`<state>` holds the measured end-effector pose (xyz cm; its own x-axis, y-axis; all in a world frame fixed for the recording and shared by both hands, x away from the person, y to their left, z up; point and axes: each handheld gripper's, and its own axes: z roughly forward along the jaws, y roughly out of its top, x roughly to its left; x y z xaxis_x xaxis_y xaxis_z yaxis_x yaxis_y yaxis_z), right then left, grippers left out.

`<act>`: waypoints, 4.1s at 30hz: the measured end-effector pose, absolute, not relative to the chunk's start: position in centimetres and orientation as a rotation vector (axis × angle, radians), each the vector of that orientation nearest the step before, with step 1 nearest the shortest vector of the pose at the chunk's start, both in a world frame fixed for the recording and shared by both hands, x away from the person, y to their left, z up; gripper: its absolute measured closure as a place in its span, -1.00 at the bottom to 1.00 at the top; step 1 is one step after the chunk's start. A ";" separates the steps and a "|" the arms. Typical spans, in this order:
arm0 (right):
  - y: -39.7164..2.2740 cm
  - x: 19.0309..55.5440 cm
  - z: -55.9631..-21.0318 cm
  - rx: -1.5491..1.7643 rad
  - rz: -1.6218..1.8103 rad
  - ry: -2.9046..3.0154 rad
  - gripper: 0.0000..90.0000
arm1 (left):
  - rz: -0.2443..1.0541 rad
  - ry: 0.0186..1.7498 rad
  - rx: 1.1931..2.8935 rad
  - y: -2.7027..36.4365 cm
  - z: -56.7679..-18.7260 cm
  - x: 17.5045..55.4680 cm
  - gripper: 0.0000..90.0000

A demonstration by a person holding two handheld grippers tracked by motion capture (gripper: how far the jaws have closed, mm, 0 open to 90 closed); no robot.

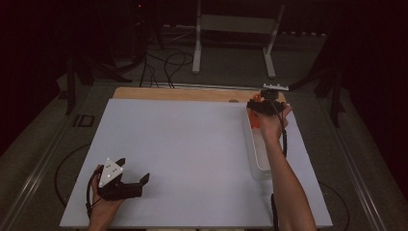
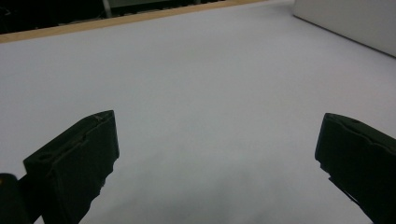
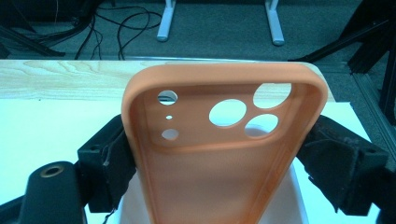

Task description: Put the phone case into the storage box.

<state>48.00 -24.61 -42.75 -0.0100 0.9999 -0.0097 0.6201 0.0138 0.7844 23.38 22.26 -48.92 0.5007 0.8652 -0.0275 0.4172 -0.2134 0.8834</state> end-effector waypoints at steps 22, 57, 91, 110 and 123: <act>-24.3 48.4 -43.5 1.683 0.777 1.715 -0.64 | 0.612 1.070 1.827 22.3 -48.9 23.4 -0.99; -24.2 47.7 -42.3 1.625 0.871 1.714 -0.79 | 0.609 1.070 1.824 22.3 -48.9 23.4 -0.99; -22.4 41.8 -40.5 1.435 1.026 1.934 -0.79 | 0.606 1.069 1.825 22.1 -48.9 23.3 -0.99; -21.1 38.2 -40.0 1.331 1.116 1.994 -0.79 | 0.606 1.069 1.821 22.2 -48.9 23.3 -0.99; -20.6 35.5 -39.9 1.254 1.225 2.022 -0.79 | 0.605 1.069 1.815 22.2 -48.9 23.3 -0.99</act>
<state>35.47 -20.56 -39.88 -0.4779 0.8758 0.0675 0.4653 0.1872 0.8652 23.32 22.21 -48.89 0.5034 0.8633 -0.0353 0.4142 -0.2053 0.8867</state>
